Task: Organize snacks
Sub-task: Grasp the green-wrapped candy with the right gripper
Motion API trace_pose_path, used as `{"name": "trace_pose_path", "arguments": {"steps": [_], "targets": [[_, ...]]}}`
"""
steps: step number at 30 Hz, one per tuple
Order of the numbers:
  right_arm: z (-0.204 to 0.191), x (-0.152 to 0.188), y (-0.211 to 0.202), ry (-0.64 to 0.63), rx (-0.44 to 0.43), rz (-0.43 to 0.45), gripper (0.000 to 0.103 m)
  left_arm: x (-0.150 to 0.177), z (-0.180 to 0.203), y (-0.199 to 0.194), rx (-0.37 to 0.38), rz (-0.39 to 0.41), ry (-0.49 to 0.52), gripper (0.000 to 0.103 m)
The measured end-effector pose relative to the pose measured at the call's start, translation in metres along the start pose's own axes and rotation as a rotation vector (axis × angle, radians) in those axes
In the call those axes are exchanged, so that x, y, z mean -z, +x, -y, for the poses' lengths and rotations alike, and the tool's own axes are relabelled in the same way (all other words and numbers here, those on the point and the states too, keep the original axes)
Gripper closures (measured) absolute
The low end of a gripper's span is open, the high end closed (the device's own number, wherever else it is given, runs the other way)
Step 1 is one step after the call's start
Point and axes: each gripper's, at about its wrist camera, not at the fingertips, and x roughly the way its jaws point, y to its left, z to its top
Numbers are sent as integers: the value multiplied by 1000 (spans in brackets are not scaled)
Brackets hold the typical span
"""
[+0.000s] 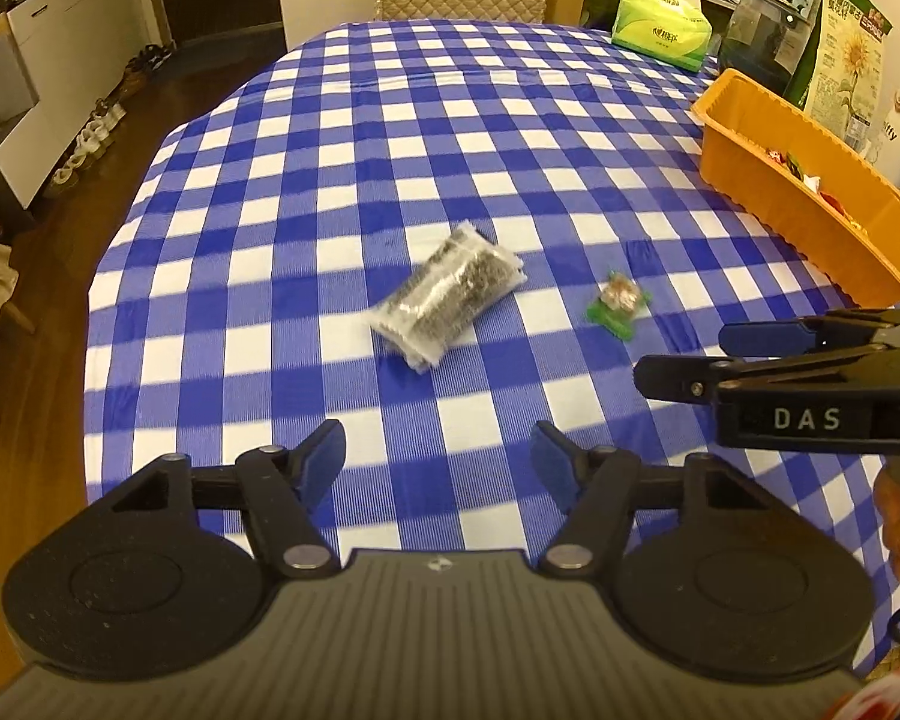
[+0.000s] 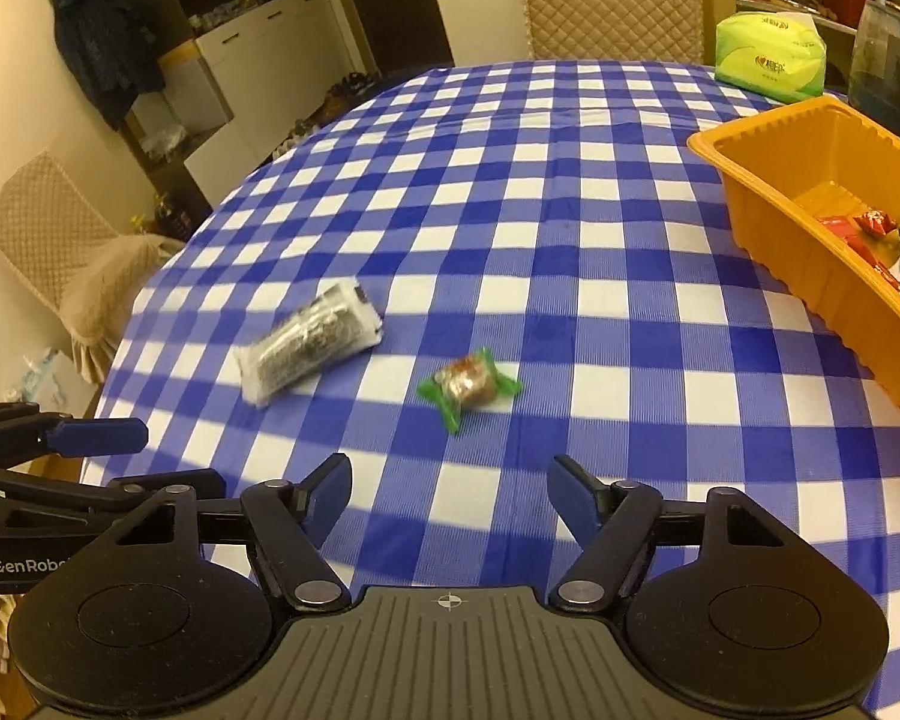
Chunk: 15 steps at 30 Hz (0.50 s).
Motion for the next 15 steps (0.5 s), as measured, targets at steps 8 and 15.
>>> {"name": "trace_pose_path", "arguments": {"steps": [8, 15], "targets": [[-1, -11, 19, 5, 10, 15, 41, -14, -4, 14, 9, 9, 34, 38], [-2, -18, 35, 21, 13, 13, 47, -20, -11, 23, 17, 4, 32, 38]]}}
